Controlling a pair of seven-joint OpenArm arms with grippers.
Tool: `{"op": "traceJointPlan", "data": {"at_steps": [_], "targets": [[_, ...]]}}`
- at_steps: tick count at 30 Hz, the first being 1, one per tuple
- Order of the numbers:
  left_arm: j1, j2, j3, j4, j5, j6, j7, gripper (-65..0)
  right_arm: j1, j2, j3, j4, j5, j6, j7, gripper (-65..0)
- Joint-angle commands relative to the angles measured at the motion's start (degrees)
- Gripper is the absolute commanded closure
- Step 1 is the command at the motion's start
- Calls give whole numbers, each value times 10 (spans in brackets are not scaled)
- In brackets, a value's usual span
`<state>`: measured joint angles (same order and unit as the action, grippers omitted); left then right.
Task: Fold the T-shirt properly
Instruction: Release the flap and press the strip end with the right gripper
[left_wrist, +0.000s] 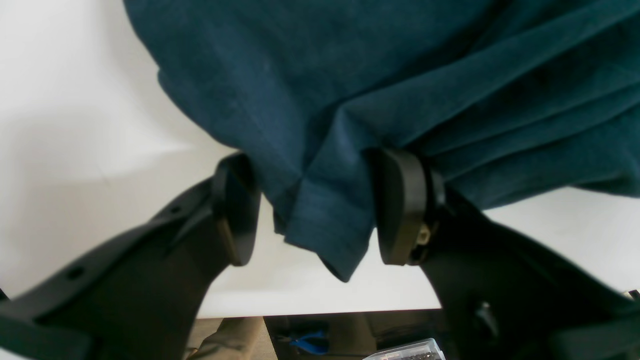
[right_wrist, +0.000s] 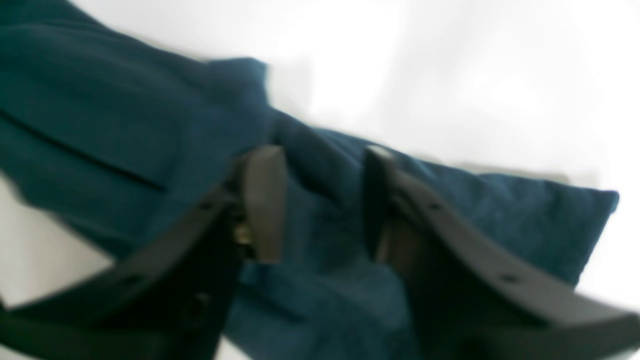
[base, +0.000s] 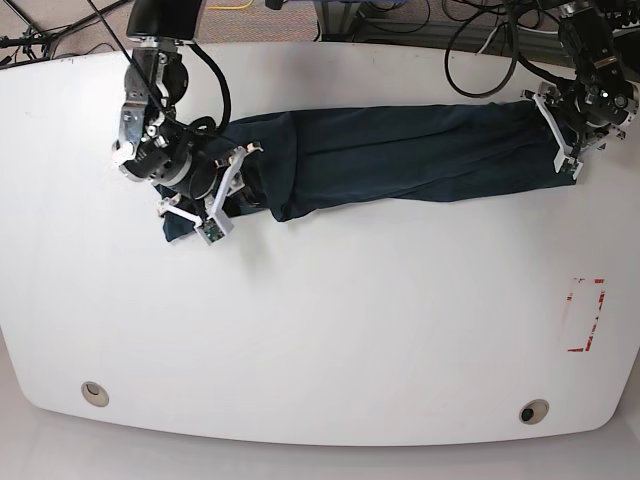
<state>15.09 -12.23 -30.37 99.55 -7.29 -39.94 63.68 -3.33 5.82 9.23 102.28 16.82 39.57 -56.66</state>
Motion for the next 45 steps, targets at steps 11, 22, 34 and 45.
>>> {"op": "traceJointPlan", "data": {"at_steps": [11,22,34,45], "targets": [[-3,-7,-2,8,0,-1,-1,-326,-1,-38,-88,-19,-28,4,43,-132],[-3,-7,-2,8,0,-1,-1,-326,-2,-44,-90,-75,-26,4,91,-136],[-4,-8,-2,8,0,-1,-2,-326,-21,-12,-29,106,-21,4,-1,-136],[-19,-7,-3,12,-5,-1,1,-360,-49,31,69,56,-26,4,23,-136]]}}
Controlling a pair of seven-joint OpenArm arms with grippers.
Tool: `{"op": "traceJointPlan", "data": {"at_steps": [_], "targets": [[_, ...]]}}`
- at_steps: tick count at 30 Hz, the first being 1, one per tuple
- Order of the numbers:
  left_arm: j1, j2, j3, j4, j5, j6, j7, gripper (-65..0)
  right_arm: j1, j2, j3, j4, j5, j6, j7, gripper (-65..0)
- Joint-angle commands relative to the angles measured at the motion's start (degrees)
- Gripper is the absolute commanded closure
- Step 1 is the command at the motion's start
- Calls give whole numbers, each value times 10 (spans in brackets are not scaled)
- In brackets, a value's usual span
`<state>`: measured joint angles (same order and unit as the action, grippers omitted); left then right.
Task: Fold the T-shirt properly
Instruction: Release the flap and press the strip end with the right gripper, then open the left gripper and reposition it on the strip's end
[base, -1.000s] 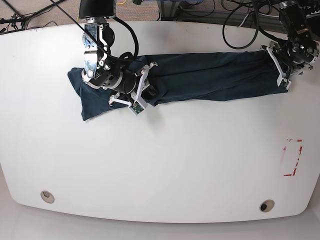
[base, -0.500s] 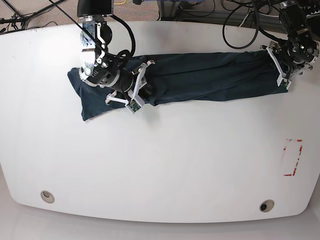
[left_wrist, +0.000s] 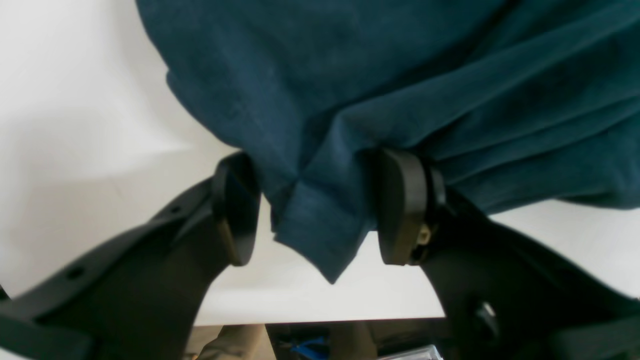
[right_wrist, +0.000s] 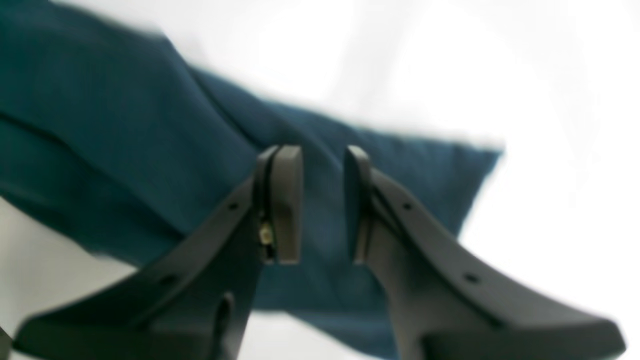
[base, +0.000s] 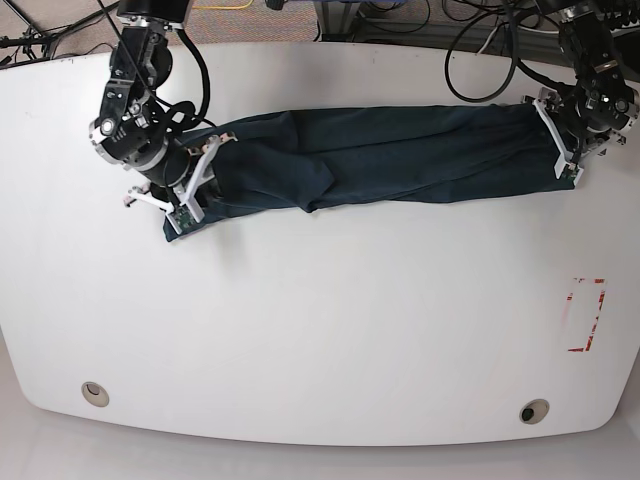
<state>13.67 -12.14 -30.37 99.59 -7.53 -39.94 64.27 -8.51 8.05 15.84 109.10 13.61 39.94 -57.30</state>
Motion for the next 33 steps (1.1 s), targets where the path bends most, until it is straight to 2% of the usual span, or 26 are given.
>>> {"op": "traceJointPlan", "data": {"at_steps": [1,2,3,6,9,14,17,21,25,33], "targets": [[-11,-6,-3,13,-3,-1,-5,-383,2,13,6,-28,5,1,43,-138],[-13,-6,-3,14,-3,-1,-4,-397,1,15,7,-37,5,1,49,-138],[-18,-6,-4,14,-3,-1,-4,-443,-1,22,9,-67,5,1,67,-138],[-26,-6,-4,14,-4,-1,-4,-524,-1,33,8,-119,9,1,100,-138],[-34,-6,-6,18,-19,-1,-4,-556,-1,39,7,-153,7,1,129,-138],[-42,-6,-26,37,-59,-1,7,-554,0,39,7,-180,6,1,141,-138],[-62,-7,-55,48,-90,-1,41,-556,0,39,7,-181,6,1,142,-138],[-88,-9,-128,40,-141,-1,101,-558,0,39,7,-181,6,1,142,-136],[-96,-11,-183,9,-173,-1,131,-560,0,39,7,-181,6,1,142,-135],[-92,-58,-209,-88,-248,-1,132,-560,0,36,6,-181,6,1,142,-133]]}}
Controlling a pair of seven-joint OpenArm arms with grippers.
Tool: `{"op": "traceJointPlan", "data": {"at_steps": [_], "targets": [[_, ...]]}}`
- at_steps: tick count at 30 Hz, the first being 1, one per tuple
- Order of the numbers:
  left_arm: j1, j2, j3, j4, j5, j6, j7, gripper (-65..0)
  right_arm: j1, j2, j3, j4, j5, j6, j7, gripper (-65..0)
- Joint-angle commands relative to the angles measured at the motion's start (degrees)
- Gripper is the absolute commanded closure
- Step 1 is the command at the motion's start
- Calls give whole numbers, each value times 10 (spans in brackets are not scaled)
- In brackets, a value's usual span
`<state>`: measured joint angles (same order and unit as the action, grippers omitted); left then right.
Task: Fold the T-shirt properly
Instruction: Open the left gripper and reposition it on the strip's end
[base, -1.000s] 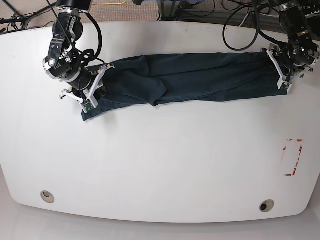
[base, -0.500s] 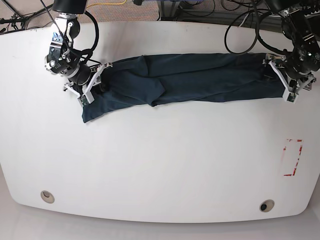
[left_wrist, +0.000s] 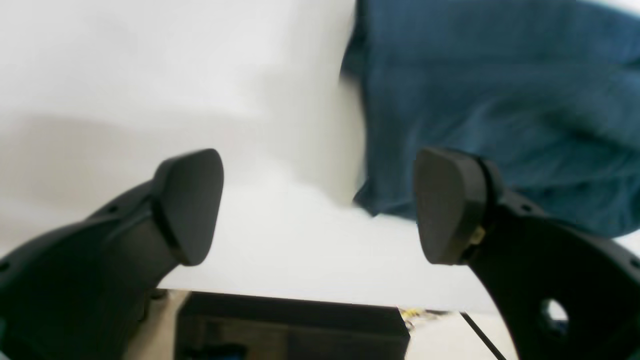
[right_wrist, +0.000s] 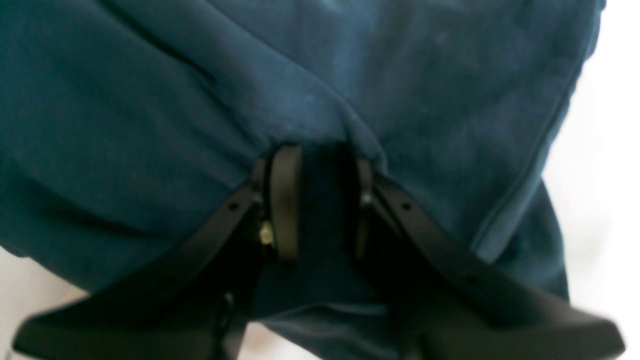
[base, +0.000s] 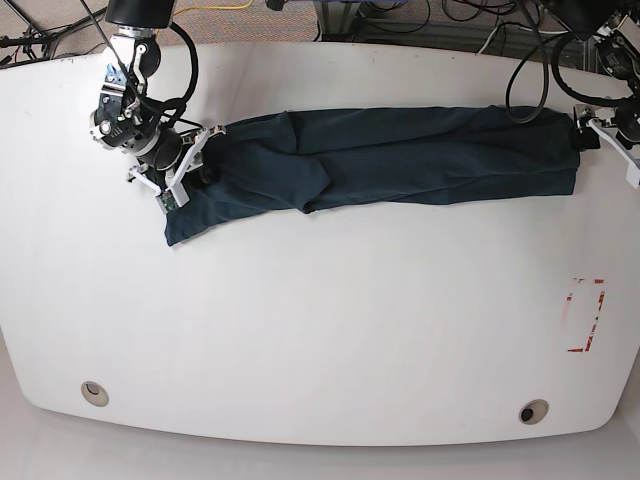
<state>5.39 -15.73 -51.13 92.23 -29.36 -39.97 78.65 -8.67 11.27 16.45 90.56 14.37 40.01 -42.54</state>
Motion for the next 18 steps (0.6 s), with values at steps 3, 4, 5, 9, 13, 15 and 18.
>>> {"op": "traceJointPlan", "data": {"at_steps": [3,4,5,9,13,15,18], "targets": [[-9,-33,-1,-56,-64,0,-12,-560,2,6,0,5,-1,0,-6,-133],[-9,-35,-1,-61,-68,0,-12,-560,2,6,0,5,-1,0,-6,-133],[-9,-37,-1,-73,-79,0,-12,-560,2,6,0,5,-1,0,-6,-133],[-9,-39,0,-102,-102,0,-12,-560,2,6,-1,5,2,0,-6,-133],[-10,-39,19,-119,-117,0,-12,-558,2,6,-1,5,2,0,-6,-133],[-12,-39,32,-123,-122,0,-12,-557,2,5,-1,5,2,0,-6,-133],[-12,-37,47,-127,-121,0,-13,-556,2,4,-1,6,3,0,-6,-132]]}}
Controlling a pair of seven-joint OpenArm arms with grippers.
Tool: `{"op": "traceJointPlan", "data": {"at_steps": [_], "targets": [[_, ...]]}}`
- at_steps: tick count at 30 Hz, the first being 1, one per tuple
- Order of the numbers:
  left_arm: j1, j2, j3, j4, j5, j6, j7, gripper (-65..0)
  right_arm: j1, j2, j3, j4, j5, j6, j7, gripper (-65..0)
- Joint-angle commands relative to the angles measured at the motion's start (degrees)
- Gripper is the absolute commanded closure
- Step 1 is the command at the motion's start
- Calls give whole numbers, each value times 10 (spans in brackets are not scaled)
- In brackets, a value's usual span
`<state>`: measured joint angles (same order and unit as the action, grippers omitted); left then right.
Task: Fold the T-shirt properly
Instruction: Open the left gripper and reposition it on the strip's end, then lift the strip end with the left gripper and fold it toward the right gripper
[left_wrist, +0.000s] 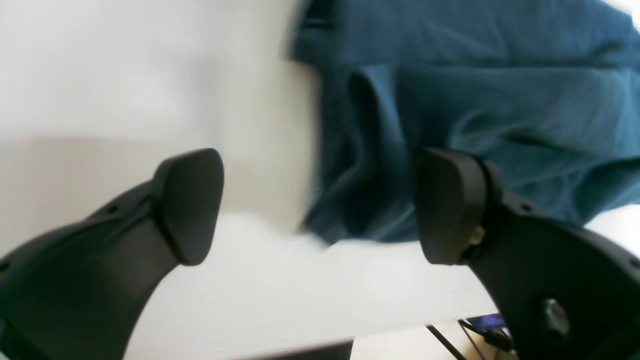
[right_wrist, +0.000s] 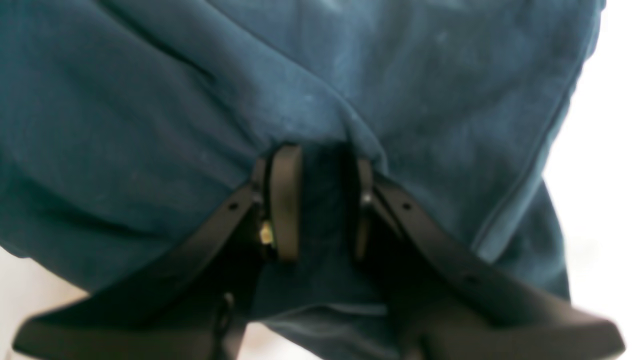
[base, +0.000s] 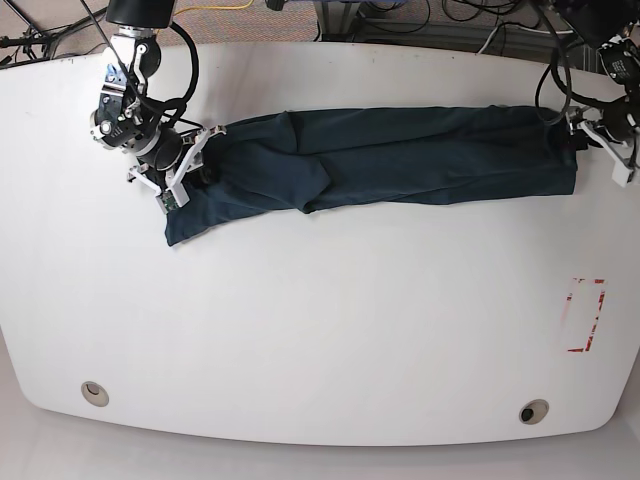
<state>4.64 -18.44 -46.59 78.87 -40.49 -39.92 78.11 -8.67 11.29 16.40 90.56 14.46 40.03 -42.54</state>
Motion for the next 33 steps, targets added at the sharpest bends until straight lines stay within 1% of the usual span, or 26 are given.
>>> {"op": "traceJointPlan", "data": {"at_steps": [1,4,6,9,10,12,16,17,18,19,22,28,33], "targets": [[-5,-9,2,6,-10,-1,-8,-556,2,4,0,6,2,0,-6,-132],[-3,-6,8,6,-9,-1,-8,-556,2,4,0,6,2,0,-6,-132],[-3,2,19,6,-8,-1,-8,-554,2,3,0,6,2,0,-6,-132],[-2,6,31,9,-10,-1,-8,-525,2,3,0,6,2,0,-6,-132],[-2,7,34,11,-10,-1,-8,-494,2,3,0,6,2,0,-6,-132],[1,7,36,11,-8,-1,-8,-410,2,2,0,6,2,0,-6,-132],[3,7,36,8,-6,-1,-8,-194,2,2,0,6,2,0,-6,-132],[3,7,36,7,-6,-1,-8,-119,2,2,0,6,2,0,-6,-132],[3,7,36,7,-6,-1,-8,-97,2,2,0,6,2,0,-6,-132],[3,7,36,9,-6,-1,-8,-46,2,2,0,6,2,0,-6,-132],[4,7,36,17,-4,-1,-8,-17,2,2,0,6,2,0,-6,-132],[8,8,40,83,-4,-1,-6,-11,2,2,0,6,2,0,-6,-132],[30,9,89,178,-3,-1,-6,-11,2,2,0,6,2,0,-6,-132]]}}
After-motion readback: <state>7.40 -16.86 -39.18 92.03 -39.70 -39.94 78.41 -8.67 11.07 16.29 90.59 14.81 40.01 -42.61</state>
